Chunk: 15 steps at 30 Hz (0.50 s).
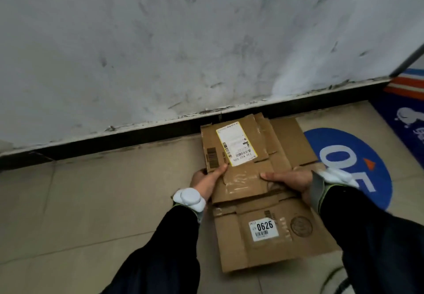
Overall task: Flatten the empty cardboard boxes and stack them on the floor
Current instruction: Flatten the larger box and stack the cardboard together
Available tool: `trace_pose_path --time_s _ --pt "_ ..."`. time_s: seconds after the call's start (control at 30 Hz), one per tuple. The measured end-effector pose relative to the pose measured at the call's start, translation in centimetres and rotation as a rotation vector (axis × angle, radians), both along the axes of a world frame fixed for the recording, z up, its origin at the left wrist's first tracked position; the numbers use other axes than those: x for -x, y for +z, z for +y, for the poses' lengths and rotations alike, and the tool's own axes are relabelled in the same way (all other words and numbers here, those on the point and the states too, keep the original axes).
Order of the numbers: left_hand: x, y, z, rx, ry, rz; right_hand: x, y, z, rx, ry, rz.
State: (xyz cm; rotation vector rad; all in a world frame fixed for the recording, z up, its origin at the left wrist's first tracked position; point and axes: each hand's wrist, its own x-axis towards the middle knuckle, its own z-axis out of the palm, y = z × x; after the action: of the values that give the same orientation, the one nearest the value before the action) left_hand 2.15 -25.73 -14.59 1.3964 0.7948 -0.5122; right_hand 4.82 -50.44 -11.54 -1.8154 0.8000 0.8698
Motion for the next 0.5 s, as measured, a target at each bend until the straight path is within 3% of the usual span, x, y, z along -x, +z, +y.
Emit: trace_pose_path --time_s 0.1,0.2,0.37,0.5 --pt "-1.5 -1.3 -1.8 -0.22 -0.019 -0.049 -0.8 -2.4 -0.8 0.068 0.005 -0.027" --pt "-2.8 -1.8 -3.6 -0.376 -0.061 -0.027 -1.5 -1.7 0.0 0.298 0.113 -0.122" --pt "-3.2 -1.7 -6.4 -0.803 -0.286 0.046 -1.5 -2.5 0.7 0.543 0.425 -0.151" --pt "-2.7 -1.2 -6.1 -0.837 -0.339 0.08 -1.5 -2.5 0.9 0.54 0.482 -0.189"
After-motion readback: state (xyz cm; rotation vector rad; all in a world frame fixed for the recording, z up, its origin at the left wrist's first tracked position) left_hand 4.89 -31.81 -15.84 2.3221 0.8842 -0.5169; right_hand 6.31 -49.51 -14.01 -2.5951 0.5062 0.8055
